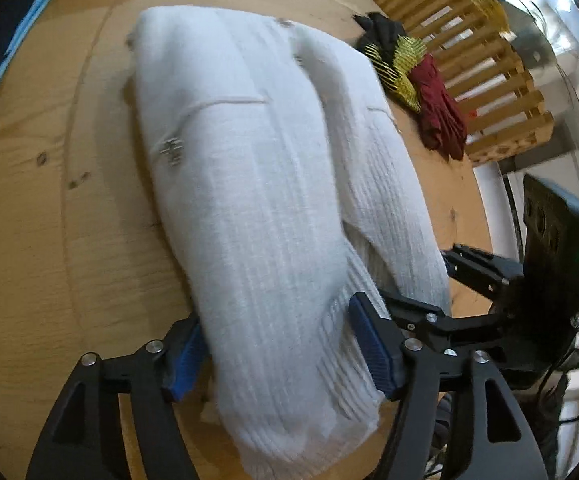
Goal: Fold clothes
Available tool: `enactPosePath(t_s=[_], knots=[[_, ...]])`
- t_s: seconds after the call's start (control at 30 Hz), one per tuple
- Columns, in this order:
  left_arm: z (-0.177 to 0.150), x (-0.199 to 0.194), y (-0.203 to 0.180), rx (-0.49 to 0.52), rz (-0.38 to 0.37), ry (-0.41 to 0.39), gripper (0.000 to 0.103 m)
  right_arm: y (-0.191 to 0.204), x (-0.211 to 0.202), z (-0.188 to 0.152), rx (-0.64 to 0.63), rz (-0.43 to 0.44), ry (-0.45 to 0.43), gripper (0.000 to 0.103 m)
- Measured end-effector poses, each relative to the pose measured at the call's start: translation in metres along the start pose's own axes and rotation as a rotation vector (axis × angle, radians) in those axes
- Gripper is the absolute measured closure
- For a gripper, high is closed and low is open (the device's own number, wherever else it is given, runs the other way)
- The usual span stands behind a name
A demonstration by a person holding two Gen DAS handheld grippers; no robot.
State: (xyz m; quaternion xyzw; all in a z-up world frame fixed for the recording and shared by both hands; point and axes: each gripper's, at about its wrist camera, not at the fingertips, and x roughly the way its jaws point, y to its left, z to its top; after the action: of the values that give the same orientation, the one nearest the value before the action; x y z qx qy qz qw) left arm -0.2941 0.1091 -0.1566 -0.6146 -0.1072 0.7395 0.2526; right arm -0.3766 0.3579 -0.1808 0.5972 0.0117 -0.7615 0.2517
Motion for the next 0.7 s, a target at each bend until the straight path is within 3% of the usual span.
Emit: enactPosePath(t_s=[0.07, 0.2, 0.23, 0.3, 0.37, 0.53, 0.6, 0.7], knots=[[-0.001, 0.003, -0.006, 0.056, 0.000, -0.021, 0.074, -0.002, 0.000, -0.001, 0.003, 0.031, -0.009, 0.035], [-0.003, 0.006, -0.007, 0.116, -0.016, -0.024, 0.077, -0.001, -0.001, -0.003, -0.024, 0.004, -0.022, 0.037], [-0.003, 0.005, -0.005, 0.110, -0.024, -0.017, 0.078, 0.001, 0.000, -0.003, -0.044, -0.017, -0.015, 0.039], [-0.003, 0.004, -0.003, 0.116, -0.023, -0.004, 0.078, 0.004, 0.001, -0.001, -0.082, -0.059, -0.001, 0.062], [-0.006, 0.002, -0.002, 0.141, -0.002, 0.007, 0.078, 0.005, 0.001, 0.000, -0.112, -0.094, 0.016, 0.065], [-0.005, -0.001, -0.006, 0.193, 0.075, 0.066, 0.075, -0.002, -0.002, 0.001, -0.159, -0.202, 0.062, 0.064], [-0.006, -0.004, -0.010, 0.220, 0.125, 0.088, 0.069, -0.002, 0.000, 0.002, -0.166, -0.228, 0.083, 0.051], [-0.005, -0.009, -0.015, 0.214, 0.159, 0.109, 0.063, 0.003, 0.000, 0.002, -0.192, -0.261, 0.099, 0.049]])
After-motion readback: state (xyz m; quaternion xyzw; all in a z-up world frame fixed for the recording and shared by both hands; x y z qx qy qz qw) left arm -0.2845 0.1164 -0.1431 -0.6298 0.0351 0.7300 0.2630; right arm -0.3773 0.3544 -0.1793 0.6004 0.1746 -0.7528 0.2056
